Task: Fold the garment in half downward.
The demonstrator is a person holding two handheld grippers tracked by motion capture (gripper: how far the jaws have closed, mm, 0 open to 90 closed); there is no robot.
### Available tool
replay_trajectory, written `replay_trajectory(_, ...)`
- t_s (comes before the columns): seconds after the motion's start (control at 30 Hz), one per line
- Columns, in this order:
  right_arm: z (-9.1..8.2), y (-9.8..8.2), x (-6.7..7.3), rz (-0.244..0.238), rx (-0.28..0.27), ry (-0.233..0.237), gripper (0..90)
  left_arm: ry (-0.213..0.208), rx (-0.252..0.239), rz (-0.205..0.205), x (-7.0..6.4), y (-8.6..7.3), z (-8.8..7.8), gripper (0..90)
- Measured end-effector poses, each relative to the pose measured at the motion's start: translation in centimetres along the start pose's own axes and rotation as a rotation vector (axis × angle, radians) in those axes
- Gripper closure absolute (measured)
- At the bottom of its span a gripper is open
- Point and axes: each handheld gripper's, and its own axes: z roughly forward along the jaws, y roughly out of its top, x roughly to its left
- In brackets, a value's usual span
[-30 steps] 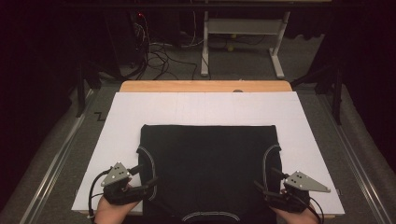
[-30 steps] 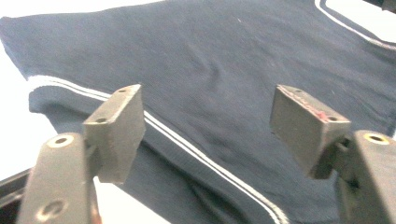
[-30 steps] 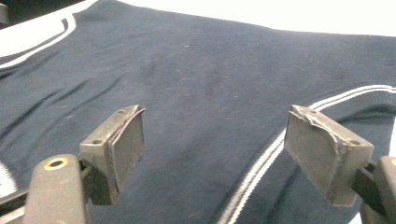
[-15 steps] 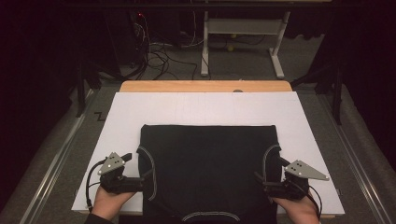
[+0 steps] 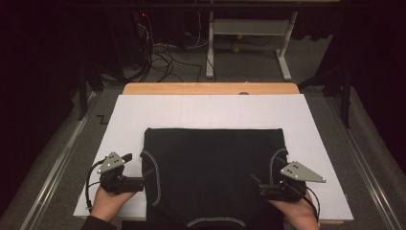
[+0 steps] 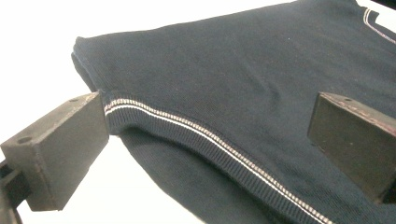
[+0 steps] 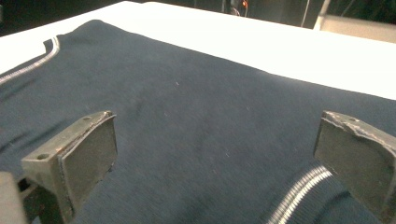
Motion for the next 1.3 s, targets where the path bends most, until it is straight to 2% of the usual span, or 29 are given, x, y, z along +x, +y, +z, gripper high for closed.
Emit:
replay_trajectory(0.17,0.1,1.2,1.5,-0.002,-0.046,0.035,0.2,-0.001,-0.028,0.018,-0.3,1.2,0.0,0.0)
replay_trajectory(0.3,1.0,1.7,2.7,-0.022,-0.048,0.050,0.2,-0.008,-0.022,0.024,0.0,2.4,0.6,0.0)
replay_trajectory(0.43,2.1,2.0,3.7,-0.033,-0.041,0.068,0.2,0.012,-0.019,0.027,0.9,3.5,1.6,0.0)
replay_trajectory(0.57,3.4,2.3,5.2,-0.050,-0.026,0.095,0.3,0.019,-0.019,0.009,2.0,4.2,2.7,0.0)
replay_trajectory(0.63,4.0,2.4,5.8,-0.057,-0.021,0.105,0.3,0.035,-0.026,0.023,2.5,4.8,3.3,0.0)
replay_trajectory(0.77,5.4,2.7,7.6,-0.075,-0.008,0.134,0.3,0.027,-0.016,0.039,3.6,6.3,4.2,0.0)
replay_trajectory(0.87,6.3,3.0,9.3,-0.090,-0.007,0.161,0.2,0.021,-0.006,0.033,4.2,7.6,4.8,0.0)
replay_trajectory(1.0,7.4,3.1,11.8,-0.118,0.001,0.212,0.3,0.007,-0.021,-0.011,4.9,8.7,5.1,0.0)
replay_trajectory(1.13,8.5,2.8,14.2,-0.125,0.025,0.265,0.3,0.010,-0.003,-0.015,5.3,9.1,5.4,0.0)
replay_trajectory(1.3,8.9,2.9,16.3,-0.133,0.016,0.307,0.3,0.033,0.023,-0.057,6.6,9.3,6.1,1.4)
